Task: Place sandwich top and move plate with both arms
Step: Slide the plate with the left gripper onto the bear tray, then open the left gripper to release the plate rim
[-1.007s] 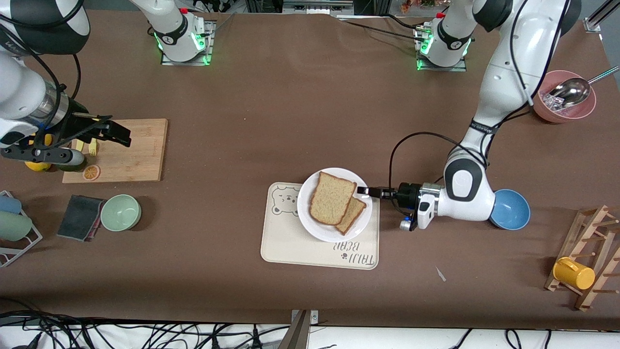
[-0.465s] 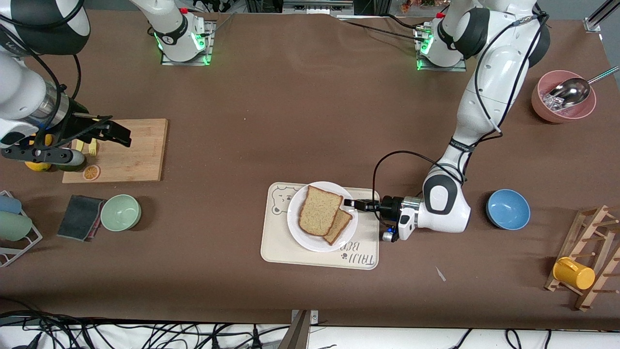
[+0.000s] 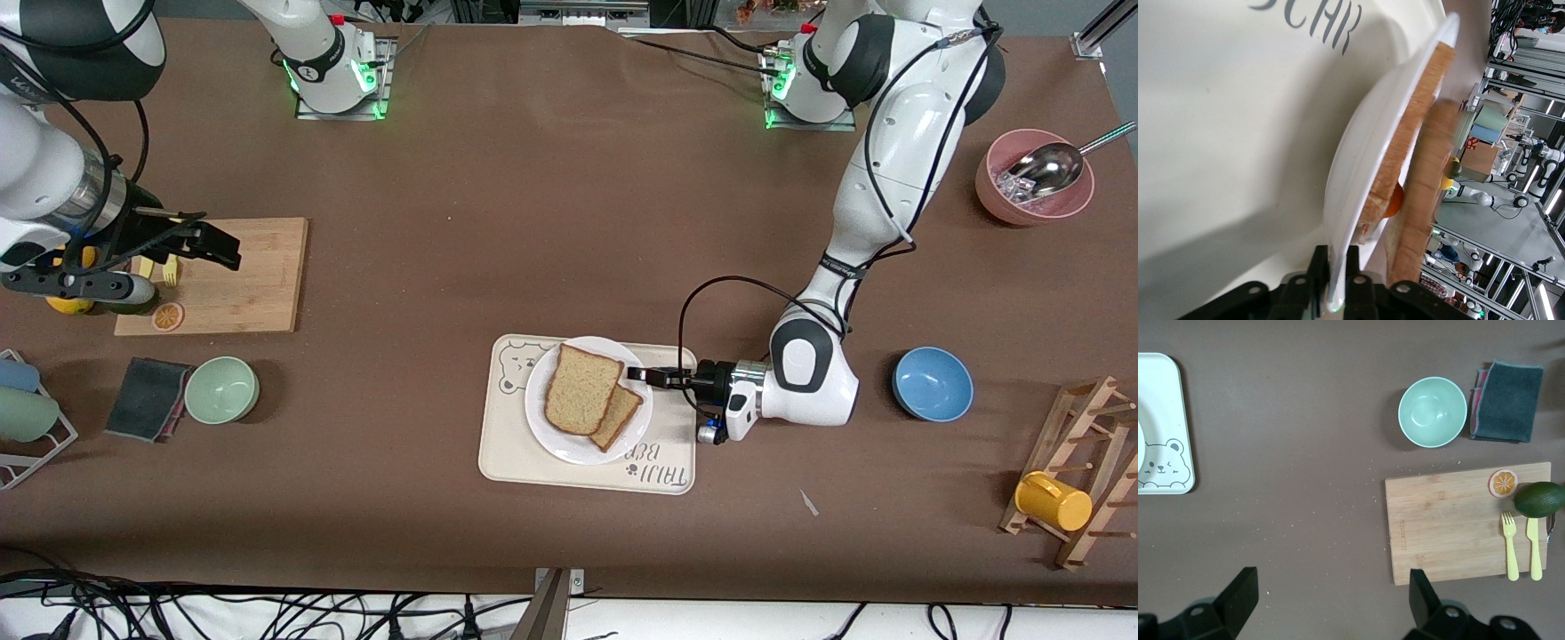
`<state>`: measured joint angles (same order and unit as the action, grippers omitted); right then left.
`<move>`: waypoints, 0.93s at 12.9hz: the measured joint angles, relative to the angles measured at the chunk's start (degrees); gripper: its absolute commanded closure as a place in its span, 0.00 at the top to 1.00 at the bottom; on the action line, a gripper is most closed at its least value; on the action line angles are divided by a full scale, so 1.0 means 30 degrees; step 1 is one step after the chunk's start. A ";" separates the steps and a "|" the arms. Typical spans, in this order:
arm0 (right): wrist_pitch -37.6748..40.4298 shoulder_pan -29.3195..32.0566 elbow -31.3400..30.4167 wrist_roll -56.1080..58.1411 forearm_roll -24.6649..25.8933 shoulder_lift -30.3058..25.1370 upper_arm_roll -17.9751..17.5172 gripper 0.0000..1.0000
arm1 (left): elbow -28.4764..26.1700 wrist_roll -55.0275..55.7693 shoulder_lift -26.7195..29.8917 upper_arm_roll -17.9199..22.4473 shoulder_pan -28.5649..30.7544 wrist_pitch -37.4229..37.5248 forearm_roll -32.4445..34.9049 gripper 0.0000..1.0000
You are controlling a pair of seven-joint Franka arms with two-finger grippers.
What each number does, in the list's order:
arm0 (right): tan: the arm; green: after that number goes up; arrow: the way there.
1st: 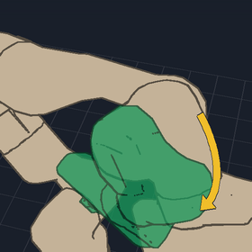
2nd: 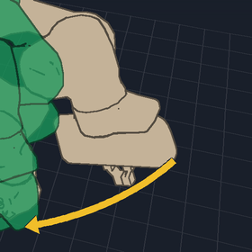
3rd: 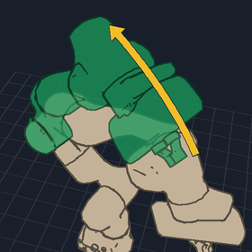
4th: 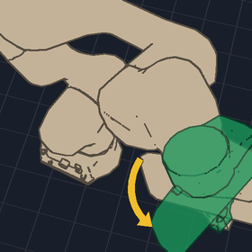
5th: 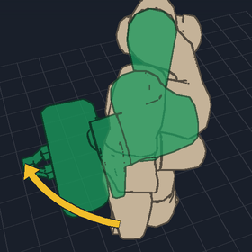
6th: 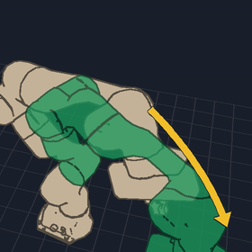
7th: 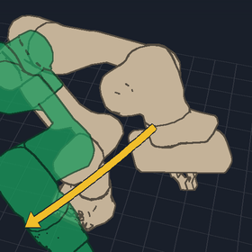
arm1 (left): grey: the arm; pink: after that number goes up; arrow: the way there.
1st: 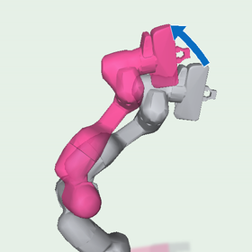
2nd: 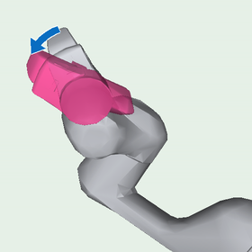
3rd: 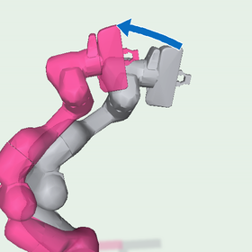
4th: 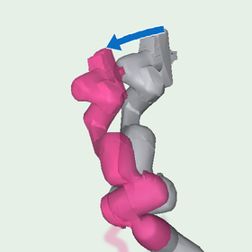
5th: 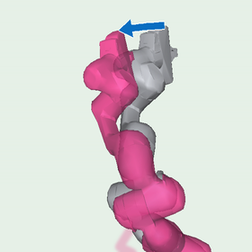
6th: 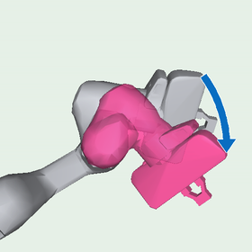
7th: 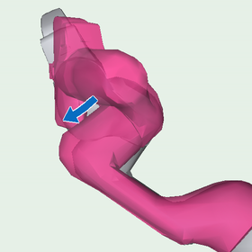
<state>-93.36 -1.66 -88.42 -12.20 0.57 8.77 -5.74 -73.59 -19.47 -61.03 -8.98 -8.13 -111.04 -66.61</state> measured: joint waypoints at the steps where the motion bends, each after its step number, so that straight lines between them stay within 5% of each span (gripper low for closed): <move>1: -0.0010 0.0000 0.0000 0.0000 0.0000 0.0000 0.0000 1.00 | 0.0018 0.0000 0.0000 0.0000 0.0005 0.0000 0.0000 0.94; 8: -0.0052 -0.0191 0.0000 -0.0001 0.0041 0.0000 -0.0032 1.00 | 0.0561 0.0004 0.0394 0.0084 0.0340 0.0448 0.0814 1.00; 12: -0.0224 -0.0210 0.0000 0.0000 0.0044 0.0000 -0.0031 1.00 | 0.0752 0.0962 0.2558 0.0261 0.1257 0.2134 0.7429 1.00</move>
<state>-94.04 -2.29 -88.42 -12.20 0.70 8.77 -5.83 -71.34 -16.59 -53.35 -8.19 -4.36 -104.64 -44.32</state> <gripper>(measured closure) 0.000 0.000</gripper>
